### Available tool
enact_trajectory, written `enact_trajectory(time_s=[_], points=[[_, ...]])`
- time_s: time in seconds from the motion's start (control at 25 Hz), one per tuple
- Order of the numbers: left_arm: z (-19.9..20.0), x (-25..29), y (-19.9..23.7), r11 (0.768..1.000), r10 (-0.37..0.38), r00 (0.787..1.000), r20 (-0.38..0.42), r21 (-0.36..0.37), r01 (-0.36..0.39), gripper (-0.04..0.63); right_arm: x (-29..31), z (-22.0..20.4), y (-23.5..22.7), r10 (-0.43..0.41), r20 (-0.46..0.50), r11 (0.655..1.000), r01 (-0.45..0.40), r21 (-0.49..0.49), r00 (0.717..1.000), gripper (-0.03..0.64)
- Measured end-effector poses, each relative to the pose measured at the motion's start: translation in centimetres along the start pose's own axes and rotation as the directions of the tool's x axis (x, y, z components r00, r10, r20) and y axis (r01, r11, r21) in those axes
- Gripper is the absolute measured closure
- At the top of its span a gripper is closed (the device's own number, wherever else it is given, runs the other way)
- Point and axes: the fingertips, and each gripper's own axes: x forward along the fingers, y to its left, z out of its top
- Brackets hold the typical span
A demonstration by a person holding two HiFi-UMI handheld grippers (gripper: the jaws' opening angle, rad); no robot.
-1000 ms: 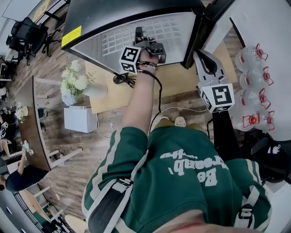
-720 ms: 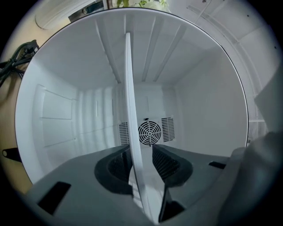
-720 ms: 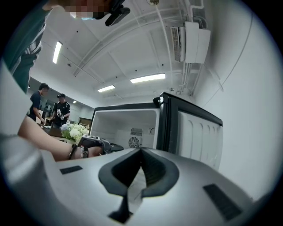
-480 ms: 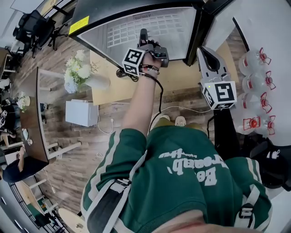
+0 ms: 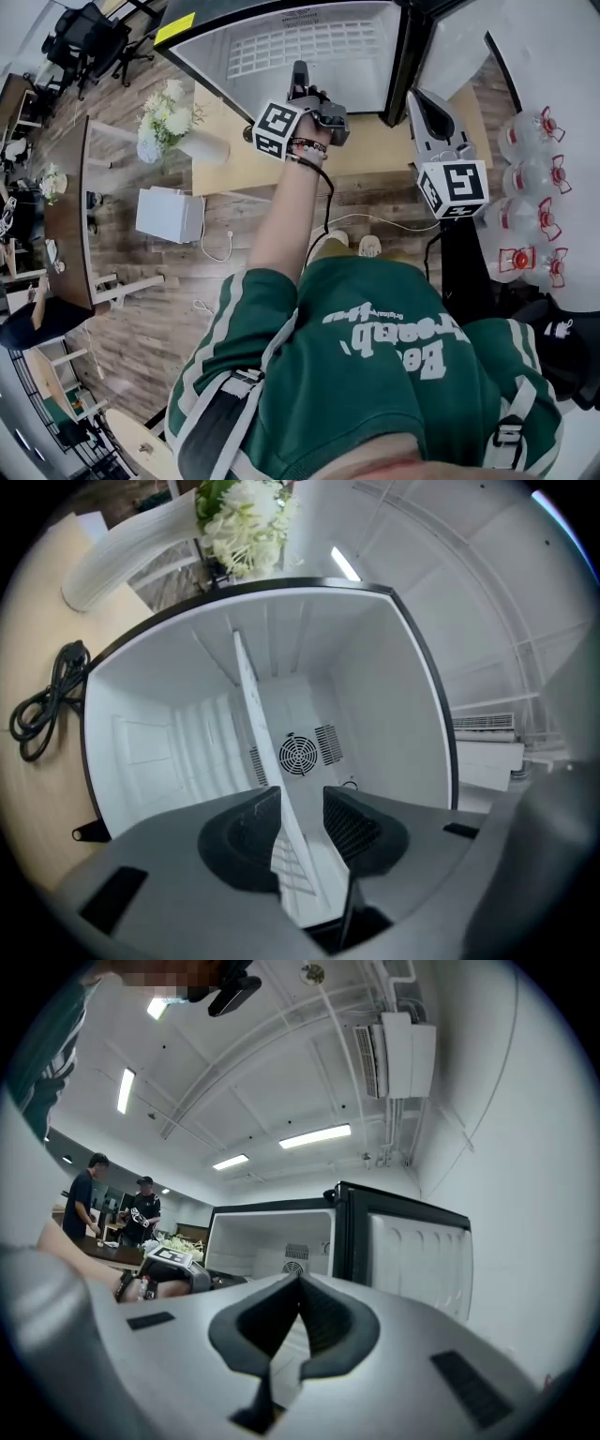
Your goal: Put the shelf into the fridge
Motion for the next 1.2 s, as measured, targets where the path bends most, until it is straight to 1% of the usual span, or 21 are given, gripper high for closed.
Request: enact_trajectory(time_s=[0.12,0.2,0.24,0.28,0.32,0.36,0.44,0.52,0.56,0.6,0.64,0.72,0.76,0.92,0.96,1.0,1.08,1.12,1.2], points=[[0.2,-1.5,-1.5,0.997,-0.024,1.000,0.002,0.074,0.024,0.460,-0.7,0.1,-0.1,0.012,0.009,1.000,-0.012,0.013,1.000,0.614],[0.2,-2.4,-3.0,0.988,-0.039,0.999,-0.014,0.152,0.041,0.453,-1.1,0.1,-0.3,0.017,0.015,1.000,-0.017,0.024,1.000,0.612],[0.2,-2.9,-4.0,0.977,-0.046,0.999,-0.026,0.206,0.050,0.449,-1.3,0.1,-0.4,0.017,0.016,0.999,-0.017,0.028,1.000,0.612],[0.2,-3.3,-4.9,0.961,-0.051,0.998,-0.037,0.270,0.059,0.445,-1.4,0.1,-0.6,0.016,0.017,0.999,-0.016,0.033,1.000,0.612],[0.3,-3.8,-5.7,0.939,-0.051,0.998,-0.047,0.338,0.064,0.442,-1.4,0.0,-0.7,0.014,0.018,0.999,-0.014,0.041,1.000,0.612],[0.3,-4.4,-6.5,0.911,-0.048,0.997,-0.058,0.408,0.068,0.439,-1.4,0.0,-0.8,0.012,0.019,0.999,-0.013,0.049,1.000,0.612],[0.3,-5.5,-7.8,0.843,-0.039,0.997,-0.070,0.534,0.071,0.434,-1.4,0.0,-0.9,0.014,0.021,0.998,-0.015,0.056,1.000,0.612],[0.4,-6.6,-9.1,0.769,-0.043,0.996,-0.074,0.634,0.080,0.428,-1.3,-0.1,-0.8,0.018,0.019,0.998,-0.019,0.053,1.000,0.612],[0.4,-7.1,-9.8,0.730,-0.047,0.996,-0.078,0.678,0.088,0.423,-1.2,-0.1,-0.6,0.021,0.019,0.998,-0.022,0.052,1.000,0.613],[0.4,-7.5,-10.4,0.685,-0.047,0.995,-0.084,0.722,0.093,0.419,-1.2,-0.1,-0.4,0.026,0.020,0.998,-0.027,0.052,0.999,0.612],[0.4,-7.8,-10.9,0.633,-0.039,0.995,-0.090,0.769,0.094,0.417,-1.1,-0.1,-0.2,0.030,0.021,0.998,-0.031,0.052,0.999,0.612],[0.2,-8.4,-11.6,0.514,-0.006,0.995,-0.097,0.853,0.086,0.414,-0.8,-0.1,0.1,0.036,0.021,0.998,-0.037,0.053,0.999,0.613],[0.2,-8.7,-12.0,0.460,0.006,0.995,-0.096,0.884,0.083,0.414,-0.7,-0.2,0.3,0.039,0.022,0.998,-0.040,0.054,0.999,0.612],[-0.1,-10.2,-13.6,0.274,0.002,0.996,-0.089,0.958,0.085,0.400,-0.3,-0.4,1.0,0.055,0.018,0.997,-0.056,0.045,0.998,0.612],[-0.2,-10.6,-14.0,0.233,-0.002,0.996,-0.088,0.969,0.086,0.400,-0.3,-0.5,1.2,0.059,0.016,0.997,-0.060,0.043,0.998,0.612],[-0.3,-10.9,-14.2,0.202,-0.006,0.996,-0.090,0.975,0.089,0.394,-0.2,-0.5,1.4,0.062,0.016,0.997,-0.063,0.043,0.998,0.612],[-0.5,-11.6,-14.5,0.157,-0.008,0.995,-0.099,0.983,0.099,0.390,0.1,-0.5,1.7,0.064,0.018,0.997,-0.065,0.040,0.998,0.612],[-0.7,-12.0,-14.6,0.127,-0.006,0.994,-0.105,0.986,0.105,0.386,0.2,-0.4,1.9,0.064,0.020,0.997,-0.064,0.036,0.998,0.612],[-1.1,-12.9,-14.9,0.053,-0.003,0.993,-0.121,0.991,0.121,0.380,0.4,-0.2,2.2,0.064,0.021,0.998,-0.065,0.019,0.998,0.612]])
